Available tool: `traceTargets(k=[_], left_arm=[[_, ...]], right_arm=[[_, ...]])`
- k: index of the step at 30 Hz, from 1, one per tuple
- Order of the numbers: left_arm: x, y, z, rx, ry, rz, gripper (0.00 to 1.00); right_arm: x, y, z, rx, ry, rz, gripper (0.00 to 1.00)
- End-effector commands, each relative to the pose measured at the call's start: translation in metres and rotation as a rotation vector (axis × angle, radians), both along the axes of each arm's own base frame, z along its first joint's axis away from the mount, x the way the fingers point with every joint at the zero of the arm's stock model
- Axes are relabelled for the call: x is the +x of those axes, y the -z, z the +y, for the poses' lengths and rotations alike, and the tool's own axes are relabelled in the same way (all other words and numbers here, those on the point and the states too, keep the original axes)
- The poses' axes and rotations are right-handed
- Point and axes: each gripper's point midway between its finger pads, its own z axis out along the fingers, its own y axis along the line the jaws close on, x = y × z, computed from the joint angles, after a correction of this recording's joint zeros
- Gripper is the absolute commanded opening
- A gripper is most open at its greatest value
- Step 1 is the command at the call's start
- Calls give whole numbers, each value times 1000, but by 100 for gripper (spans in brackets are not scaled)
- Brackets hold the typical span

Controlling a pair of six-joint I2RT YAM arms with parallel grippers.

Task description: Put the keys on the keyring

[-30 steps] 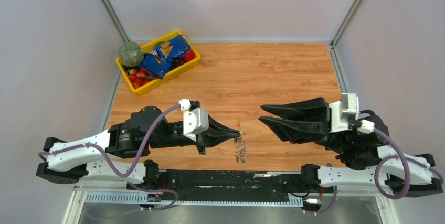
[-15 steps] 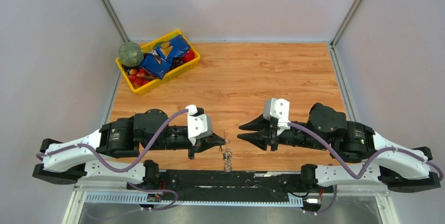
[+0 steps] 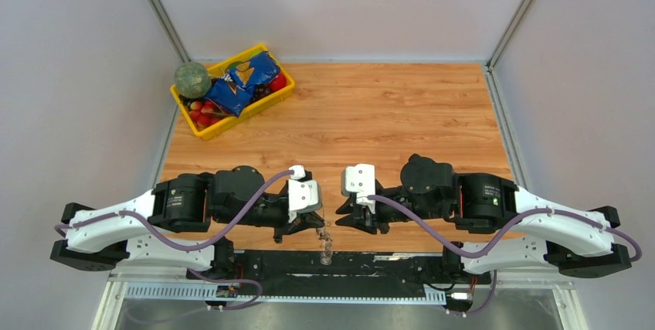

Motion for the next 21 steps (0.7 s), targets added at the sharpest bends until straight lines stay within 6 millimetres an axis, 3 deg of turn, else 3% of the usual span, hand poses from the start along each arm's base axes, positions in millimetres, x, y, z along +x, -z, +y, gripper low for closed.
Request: traceTargets(k=[1, 21], left_arm=[[-6, -13, -2, -37, 20, 21, 0], [-3, -18, -4, -47, 18, 1, 0]], right_arm=[[-6, -18, 2, 48, -43, -7, 27], [-9, -3, 21, 45, -77, 9, 26]])
